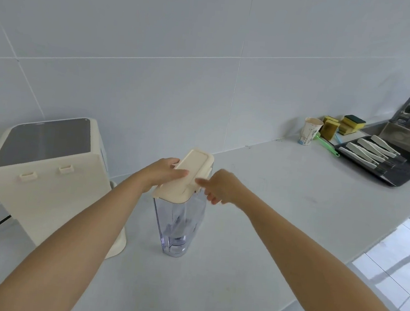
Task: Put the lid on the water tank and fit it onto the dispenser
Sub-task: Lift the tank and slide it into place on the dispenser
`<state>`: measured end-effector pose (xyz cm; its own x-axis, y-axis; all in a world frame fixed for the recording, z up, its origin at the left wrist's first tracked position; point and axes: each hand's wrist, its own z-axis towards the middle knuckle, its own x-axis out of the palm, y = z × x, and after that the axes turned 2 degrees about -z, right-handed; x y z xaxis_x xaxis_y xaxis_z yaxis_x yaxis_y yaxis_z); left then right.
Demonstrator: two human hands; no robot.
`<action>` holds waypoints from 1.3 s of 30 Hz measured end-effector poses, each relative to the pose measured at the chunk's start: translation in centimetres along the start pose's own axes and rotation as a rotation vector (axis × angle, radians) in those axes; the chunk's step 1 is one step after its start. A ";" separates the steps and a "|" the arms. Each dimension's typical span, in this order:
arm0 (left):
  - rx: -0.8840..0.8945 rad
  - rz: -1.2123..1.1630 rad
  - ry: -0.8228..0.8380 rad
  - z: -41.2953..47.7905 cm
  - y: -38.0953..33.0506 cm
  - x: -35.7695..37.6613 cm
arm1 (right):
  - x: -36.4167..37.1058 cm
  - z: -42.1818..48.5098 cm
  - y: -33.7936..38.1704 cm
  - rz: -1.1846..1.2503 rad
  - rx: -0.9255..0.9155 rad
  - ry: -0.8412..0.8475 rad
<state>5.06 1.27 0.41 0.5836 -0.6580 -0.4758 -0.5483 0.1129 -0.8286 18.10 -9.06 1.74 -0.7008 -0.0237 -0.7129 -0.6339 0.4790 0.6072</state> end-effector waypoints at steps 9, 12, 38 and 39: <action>0.047 -0.112 -0.331 -4.9 2.1 2.9 | -3.0 3.6 0.4 0.031 -0.157 -0.205; 0.114 -0.020 -0.402 -6.1 2.7 4.5 | -2.4 5.1 1.2 -0.021 -0.213 -0.104; -0.010 -0.061 -0.305 -3.5 3.6 2.2 | -2.8 6.9 0.2 -0.416 -0.135 -0.159; -0.012 -0.075 -0.290 -3.4 3.8 1.7 | -2.9 6.6 0.0 -0.430 -0.132 -0.164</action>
<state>1.91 -1.97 -2.54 0.7685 -0.4235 -0.4796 -0.5036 0.0621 -0.8617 22.29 -3.22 1.54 -0.3112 -0.0513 -0.9490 -0.8988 0.3402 0.2764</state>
